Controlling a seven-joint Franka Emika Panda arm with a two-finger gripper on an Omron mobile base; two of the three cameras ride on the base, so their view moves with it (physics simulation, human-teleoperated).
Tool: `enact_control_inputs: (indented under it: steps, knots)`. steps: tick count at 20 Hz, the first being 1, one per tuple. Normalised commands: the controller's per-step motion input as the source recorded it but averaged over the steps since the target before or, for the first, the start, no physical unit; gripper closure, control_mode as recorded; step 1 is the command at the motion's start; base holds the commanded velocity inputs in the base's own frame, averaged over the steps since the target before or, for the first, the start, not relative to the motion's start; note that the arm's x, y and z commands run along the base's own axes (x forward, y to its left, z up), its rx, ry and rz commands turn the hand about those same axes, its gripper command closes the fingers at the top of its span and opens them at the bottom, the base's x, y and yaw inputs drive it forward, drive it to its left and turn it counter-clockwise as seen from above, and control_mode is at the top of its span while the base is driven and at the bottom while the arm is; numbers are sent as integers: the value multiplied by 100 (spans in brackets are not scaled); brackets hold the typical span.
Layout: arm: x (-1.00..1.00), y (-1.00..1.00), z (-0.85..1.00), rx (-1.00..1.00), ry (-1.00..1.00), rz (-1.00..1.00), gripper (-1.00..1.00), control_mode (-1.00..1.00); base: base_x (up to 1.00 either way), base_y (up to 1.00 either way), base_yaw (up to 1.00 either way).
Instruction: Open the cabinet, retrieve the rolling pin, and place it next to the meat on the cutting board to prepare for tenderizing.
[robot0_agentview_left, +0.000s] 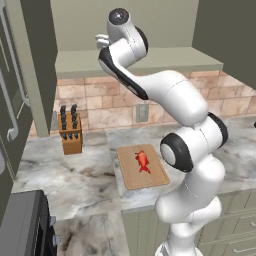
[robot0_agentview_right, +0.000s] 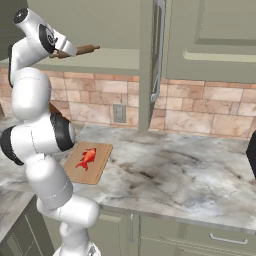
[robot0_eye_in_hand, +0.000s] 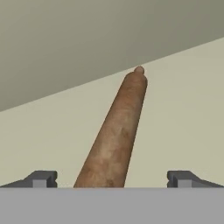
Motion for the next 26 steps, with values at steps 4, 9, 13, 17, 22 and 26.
enact_control_inputs:
  steps: [4, 9, 13, 17, 22, 26]
  knots:
    - [33, 4, 0, 0, 5, 0, -100, -100, 0, 0, 0]
    - [13, 5, -10, 0, 4, 0, 100, -100, 0, 0, 0]
    - [0, 17, -29, 0, 0, 1, 100, -100, 0, 0, 0]
    - [-2, 25, -41, 0, -3, 4, 100, -100, 0, 0, 0]
    - [-39, 17, -31, 0, -18, 1, 100, -100, 0, 0, 0]
    - [-80, 2, 1, 0, -19, -5, 100, -100, 0, 0, 0]
